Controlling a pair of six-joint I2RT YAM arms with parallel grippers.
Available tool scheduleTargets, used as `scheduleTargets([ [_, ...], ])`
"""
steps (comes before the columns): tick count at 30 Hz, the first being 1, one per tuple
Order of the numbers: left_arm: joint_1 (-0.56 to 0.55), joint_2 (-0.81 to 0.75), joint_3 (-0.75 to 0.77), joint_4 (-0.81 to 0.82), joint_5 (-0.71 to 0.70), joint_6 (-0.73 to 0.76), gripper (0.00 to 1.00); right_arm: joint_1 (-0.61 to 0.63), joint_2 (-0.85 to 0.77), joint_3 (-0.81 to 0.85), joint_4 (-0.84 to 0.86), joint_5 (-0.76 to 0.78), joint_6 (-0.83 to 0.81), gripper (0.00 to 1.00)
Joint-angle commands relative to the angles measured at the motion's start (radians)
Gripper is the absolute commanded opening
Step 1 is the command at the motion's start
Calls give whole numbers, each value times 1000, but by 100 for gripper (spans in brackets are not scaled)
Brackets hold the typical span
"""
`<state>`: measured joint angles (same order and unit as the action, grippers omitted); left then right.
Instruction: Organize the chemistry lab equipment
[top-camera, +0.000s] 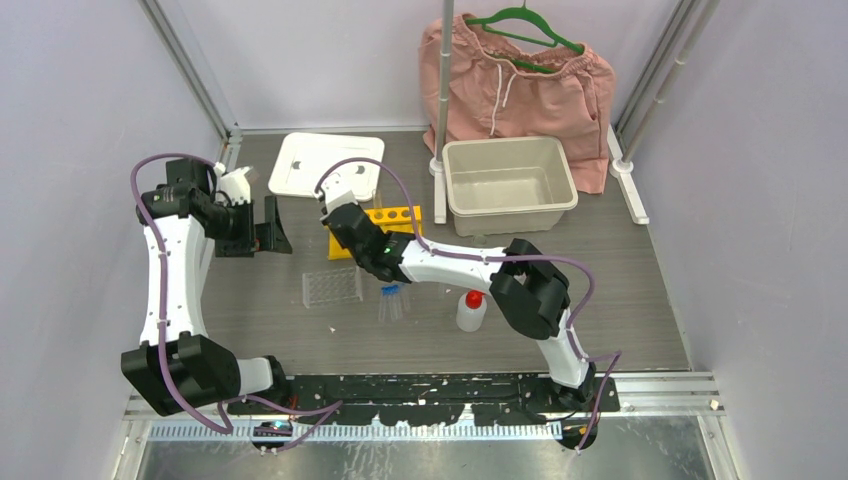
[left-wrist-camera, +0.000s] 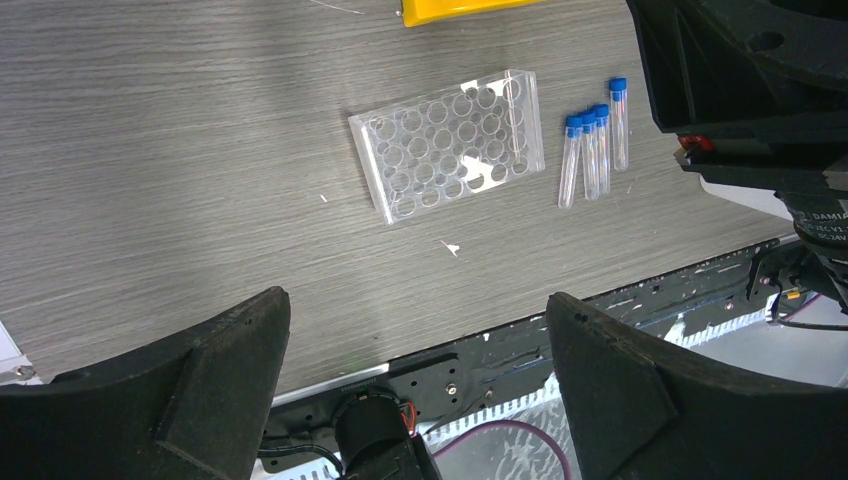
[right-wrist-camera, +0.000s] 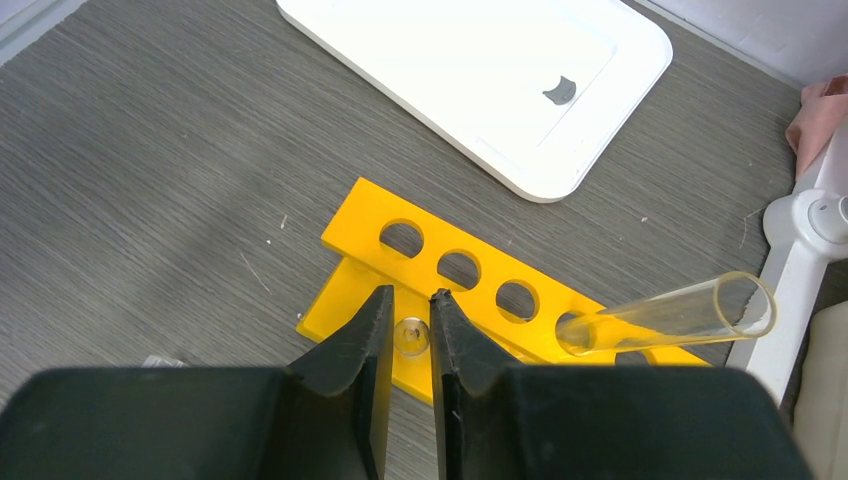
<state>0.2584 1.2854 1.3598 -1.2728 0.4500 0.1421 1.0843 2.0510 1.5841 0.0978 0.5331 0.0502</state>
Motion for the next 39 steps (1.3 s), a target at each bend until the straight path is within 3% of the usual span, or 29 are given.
scheduleTargets([
  [1,7,-10,7,16,27,12,100,-3,-41,39,47,13,-8,1],
  [39,6,-14,12,11,20,16,100,-23,-13,38,29,11,13,1],
])
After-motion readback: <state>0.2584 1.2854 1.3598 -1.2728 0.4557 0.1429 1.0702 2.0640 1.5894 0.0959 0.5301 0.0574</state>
